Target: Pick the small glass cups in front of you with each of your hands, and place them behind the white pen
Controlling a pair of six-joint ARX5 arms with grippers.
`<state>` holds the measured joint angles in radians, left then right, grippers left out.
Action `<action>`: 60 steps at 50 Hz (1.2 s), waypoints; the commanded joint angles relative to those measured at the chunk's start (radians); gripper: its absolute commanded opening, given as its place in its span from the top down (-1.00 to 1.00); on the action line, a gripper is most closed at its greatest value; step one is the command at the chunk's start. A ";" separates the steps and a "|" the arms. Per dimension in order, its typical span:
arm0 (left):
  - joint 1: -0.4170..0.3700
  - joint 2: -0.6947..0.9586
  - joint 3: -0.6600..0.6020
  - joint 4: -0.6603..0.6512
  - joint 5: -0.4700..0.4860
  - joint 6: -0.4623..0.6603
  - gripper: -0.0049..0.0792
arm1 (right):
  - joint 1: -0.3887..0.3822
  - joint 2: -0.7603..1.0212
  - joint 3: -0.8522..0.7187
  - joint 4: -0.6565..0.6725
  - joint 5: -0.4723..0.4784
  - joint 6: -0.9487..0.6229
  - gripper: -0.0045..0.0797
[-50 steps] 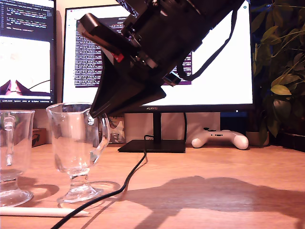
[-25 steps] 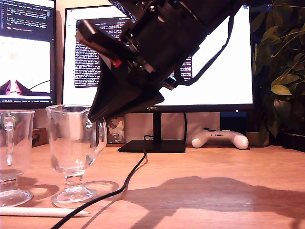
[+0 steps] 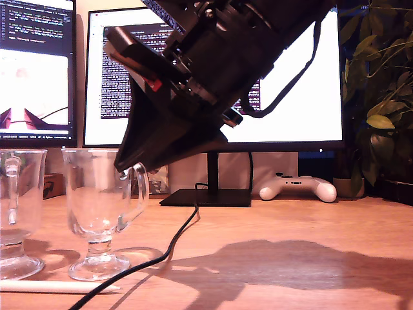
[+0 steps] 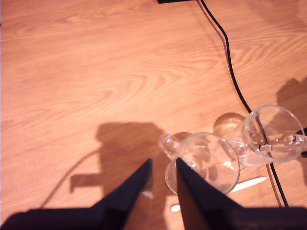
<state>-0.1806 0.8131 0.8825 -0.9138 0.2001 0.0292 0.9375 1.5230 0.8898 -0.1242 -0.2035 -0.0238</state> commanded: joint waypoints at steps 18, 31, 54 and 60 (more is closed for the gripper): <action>0.002 -0.003 -0.003 0.003 0.002 -0.022 0.56 | -0.044 -0.102 0.002 -0.051 -0.007 0.023 0.42; 0.002 -0.003 -0.005 0.031 0.001 -0.023 0.94 | -0.119 -0.199 0.002 -0.170 -0.002 0.023 0.95; 0.006 -0.124 -0.246 0.349 -0.035 -0.030 0.94 | -0.436 -0.211 -0.049 -0.155 0.113 -0.003 0.92; 0.006 -0.157 -0.342 0.507 -0.037 -0.057 0.94 | -0.546 -0.211 -0.119 -0.026 0.117 0.003 0.92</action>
<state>-0.1799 0.6708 0.5739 -0.4690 0.1642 0.0006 0.4271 1.3094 0.8360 -0.1841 -0.0925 -0.0265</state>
